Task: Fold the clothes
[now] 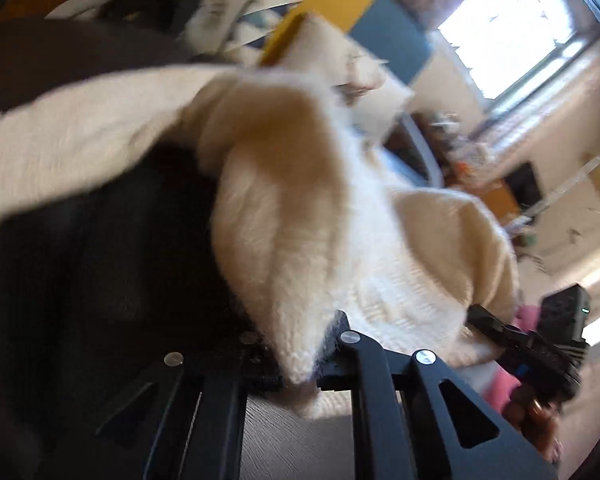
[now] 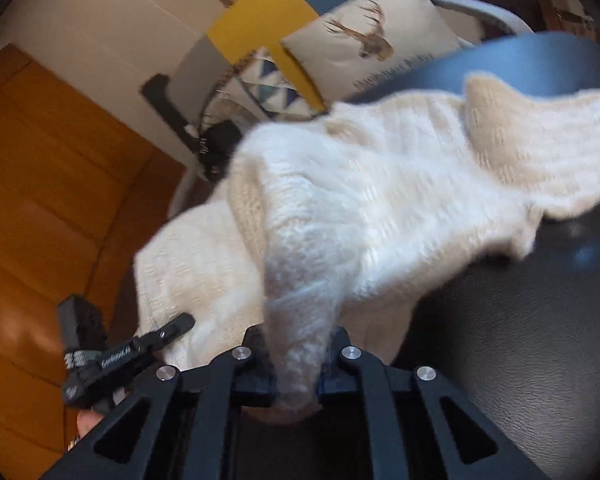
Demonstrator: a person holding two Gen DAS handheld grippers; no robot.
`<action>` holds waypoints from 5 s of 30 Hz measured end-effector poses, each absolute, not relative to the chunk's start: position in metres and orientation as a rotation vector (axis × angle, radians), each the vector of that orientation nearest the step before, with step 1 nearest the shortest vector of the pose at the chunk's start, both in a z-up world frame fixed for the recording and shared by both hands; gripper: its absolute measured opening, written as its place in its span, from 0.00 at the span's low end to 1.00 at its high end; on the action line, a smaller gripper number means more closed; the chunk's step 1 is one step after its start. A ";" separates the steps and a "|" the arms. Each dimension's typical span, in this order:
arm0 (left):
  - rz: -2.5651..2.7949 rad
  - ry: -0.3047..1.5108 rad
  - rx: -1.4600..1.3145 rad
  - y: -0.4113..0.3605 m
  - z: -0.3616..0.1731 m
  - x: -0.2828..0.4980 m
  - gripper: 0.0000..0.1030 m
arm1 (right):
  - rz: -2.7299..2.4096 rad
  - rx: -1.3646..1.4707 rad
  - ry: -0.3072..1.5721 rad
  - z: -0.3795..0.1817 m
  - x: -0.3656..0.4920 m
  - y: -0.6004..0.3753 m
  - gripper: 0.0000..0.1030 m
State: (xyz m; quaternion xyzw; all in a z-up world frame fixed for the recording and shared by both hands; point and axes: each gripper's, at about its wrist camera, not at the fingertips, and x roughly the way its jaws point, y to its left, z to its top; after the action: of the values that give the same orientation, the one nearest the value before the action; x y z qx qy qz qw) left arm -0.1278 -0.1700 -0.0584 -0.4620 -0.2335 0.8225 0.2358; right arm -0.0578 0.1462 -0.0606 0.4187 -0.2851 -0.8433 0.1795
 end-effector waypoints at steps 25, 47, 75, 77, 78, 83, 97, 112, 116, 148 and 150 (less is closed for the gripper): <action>2.187 -1.076 -1.574 -0.320 -0.097 -0.064 0.24 | -2.456 1.392 -0.375 -0.058 0.037 0.164 0.26; 2.384 0.333 -1.247 -0.174 -0.092 -0.084 0.55 | -2.622 1.357 -0.136 -0.071 -0.045 0.159 0.31; 2.456 -0.056 -1.261 -0.162 -0.076 -0.064 0.79 | -2.436 1.453 0.385 -0.087 -0.045 0.137 0.35; 2.465 0.037 -1.303 -0.163 -0.087 -0.069 0.78 | -2.451 1.444 0.229 -0.083 -0.031 0.158 0.35; 2.483 0.125 -1.269 -0.159 -0.086 -0.067 0.78 | -2.465 1.445 0.156 -0.078 -0.024 0.170 0.35; 2.535 0.284 -1.209 -0.140 -0.067 -0.060 0.78 | -2.523 1.332 -0.203 -0.048 0.023 0.223 0.35; 2.525 0.337 -1.206 -0.124 -0.094 -0.090 0.85 | -2.292 1.416 0.065 -0.070 0.053 0.103 0.35; 2.526 0.322 -1.206 -0.150 -0.098 -0.098 0.98 | -2.512 1.646 -0.183 -0.053 0.116 0.203 0.35; 2.528 0.344 -1.229 -0.151 -0.096 -0.096 0.98 | -2.305 1.491 -0.164 -0.051 0.096 0.148 0.35; 2.595 0.531 -1.169 -0.150 -0.093 -0.079 1.00 | -2.266 1.380 0.207 -0.055 0.078 0.098 0.39; 2.585 0.479 -1.196 -0.158 -0.093 -0.083 1.00 | -2.106 1.369 0.125 -0.049 0.083 0.092 0.38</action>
State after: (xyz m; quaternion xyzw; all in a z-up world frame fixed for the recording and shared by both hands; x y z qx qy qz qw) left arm -0.0831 -0.1580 -0.0930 -0.4109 0.1645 0.8877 0.1265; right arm 0.0830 0.0916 -0.0487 0.5178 0.0472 -0.7966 0.3083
